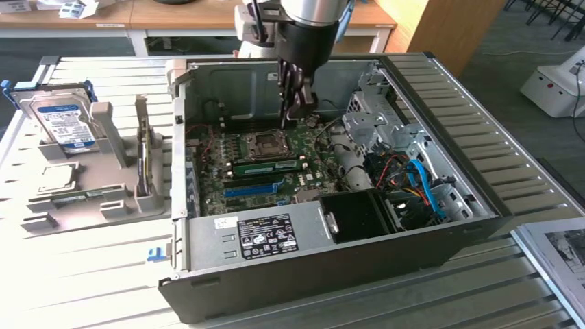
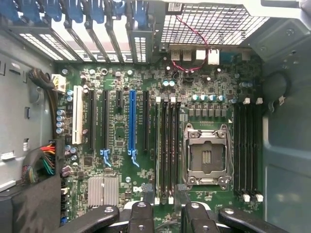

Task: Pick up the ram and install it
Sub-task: 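Insert the ram into the slot, then press down the ram until it locks into place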

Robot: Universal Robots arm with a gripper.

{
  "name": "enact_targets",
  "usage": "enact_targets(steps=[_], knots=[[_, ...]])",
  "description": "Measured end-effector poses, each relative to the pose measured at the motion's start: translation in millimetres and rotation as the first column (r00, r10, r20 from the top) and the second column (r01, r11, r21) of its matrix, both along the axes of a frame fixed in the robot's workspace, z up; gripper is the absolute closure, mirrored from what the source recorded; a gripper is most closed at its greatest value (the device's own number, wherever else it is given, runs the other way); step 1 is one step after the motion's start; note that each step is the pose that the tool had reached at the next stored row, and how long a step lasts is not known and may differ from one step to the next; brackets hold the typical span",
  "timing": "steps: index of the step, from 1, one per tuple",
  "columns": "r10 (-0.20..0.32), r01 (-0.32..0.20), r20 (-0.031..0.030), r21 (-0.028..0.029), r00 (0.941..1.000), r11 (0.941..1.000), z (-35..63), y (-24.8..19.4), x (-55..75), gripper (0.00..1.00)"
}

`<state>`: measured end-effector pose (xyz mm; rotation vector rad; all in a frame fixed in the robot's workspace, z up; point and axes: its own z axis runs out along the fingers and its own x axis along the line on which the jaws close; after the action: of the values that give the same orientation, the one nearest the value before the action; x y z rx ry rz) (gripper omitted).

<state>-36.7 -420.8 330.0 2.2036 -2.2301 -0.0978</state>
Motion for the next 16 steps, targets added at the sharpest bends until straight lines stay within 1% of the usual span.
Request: enact_targets(steps=[6,16], knots=[[0.000,0.000,0.0001,-0.0014,1.0000,1.0000,5.4,0.0,0.0,0.69],[0.000,0.000,0.0000,-0.0015,1.0000,1.0000,5.5,0.0,0.0,0.69]])
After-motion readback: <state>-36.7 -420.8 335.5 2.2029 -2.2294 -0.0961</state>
